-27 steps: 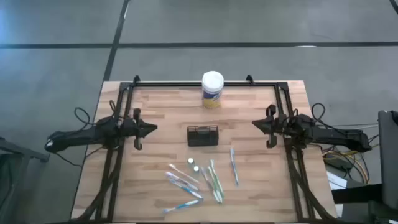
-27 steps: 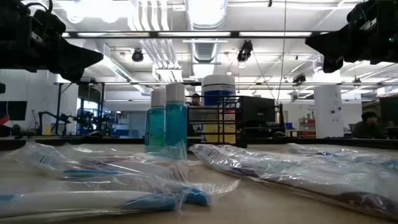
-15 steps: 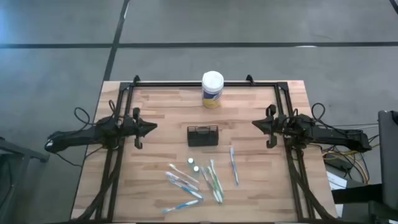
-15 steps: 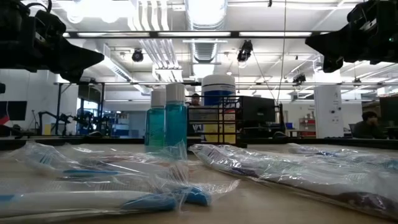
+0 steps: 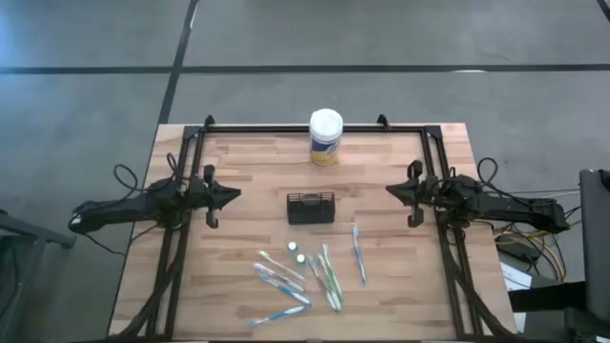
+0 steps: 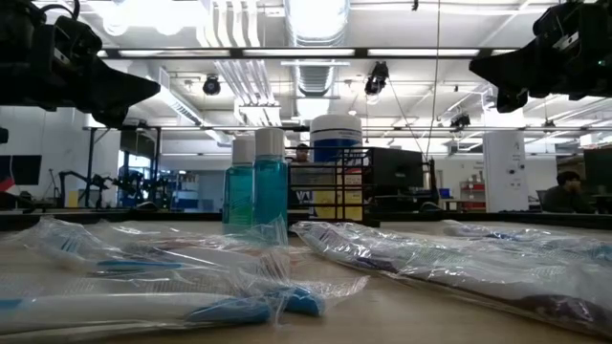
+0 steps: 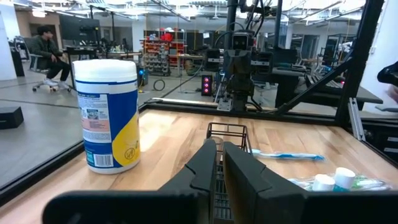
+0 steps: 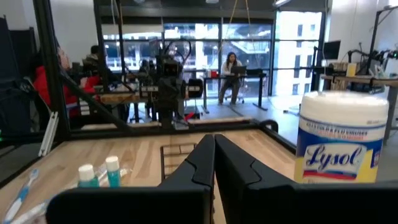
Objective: Pick & Place toothbrushing station
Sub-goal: Put the bottom blue mouthwash into the black wire organizer
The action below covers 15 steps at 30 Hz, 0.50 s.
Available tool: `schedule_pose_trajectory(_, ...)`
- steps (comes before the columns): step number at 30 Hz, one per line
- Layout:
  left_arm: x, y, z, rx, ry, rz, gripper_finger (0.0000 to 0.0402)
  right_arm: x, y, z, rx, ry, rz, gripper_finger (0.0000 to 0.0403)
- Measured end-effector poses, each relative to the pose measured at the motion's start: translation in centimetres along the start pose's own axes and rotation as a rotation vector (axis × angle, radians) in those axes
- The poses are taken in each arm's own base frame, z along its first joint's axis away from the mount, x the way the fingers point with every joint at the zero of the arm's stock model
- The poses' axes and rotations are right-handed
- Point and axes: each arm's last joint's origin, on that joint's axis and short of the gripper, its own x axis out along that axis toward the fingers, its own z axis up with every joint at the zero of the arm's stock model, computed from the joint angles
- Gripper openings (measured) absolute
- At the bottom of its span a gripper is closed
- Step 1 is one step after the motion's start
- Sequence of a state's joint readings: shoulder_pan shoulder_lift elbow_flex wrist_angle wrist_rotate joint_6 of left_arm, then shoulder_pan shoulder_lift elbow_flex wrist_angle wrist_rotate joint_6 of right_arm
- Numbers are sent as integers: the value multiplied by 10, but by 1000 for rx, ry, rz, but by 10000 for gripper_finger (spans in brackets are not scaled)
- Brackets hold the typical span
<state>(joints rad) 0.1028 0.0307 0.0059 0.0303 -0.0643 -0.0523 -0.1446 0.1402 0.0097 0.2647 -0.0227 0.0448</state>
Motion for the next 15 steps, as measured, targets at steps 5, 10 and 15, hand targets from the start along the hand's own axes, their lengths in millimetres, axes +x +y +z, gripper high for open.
schedule_pose_trajectory(5, 0, 0, 0, 1, 0, 0, 35, 1, 0, -3, 0, 33, -2, 8)
schedule_pose_trajectory(10, 0, 0, 0, 2, -1, 0, 35, 4, 0, -4, -3, 40, -2, 8)
schedule_pose_trajectory(15, 0, 0, 2, -1, -2, 0, 35, 10, 0, 1, 8, -18, -5, 8)
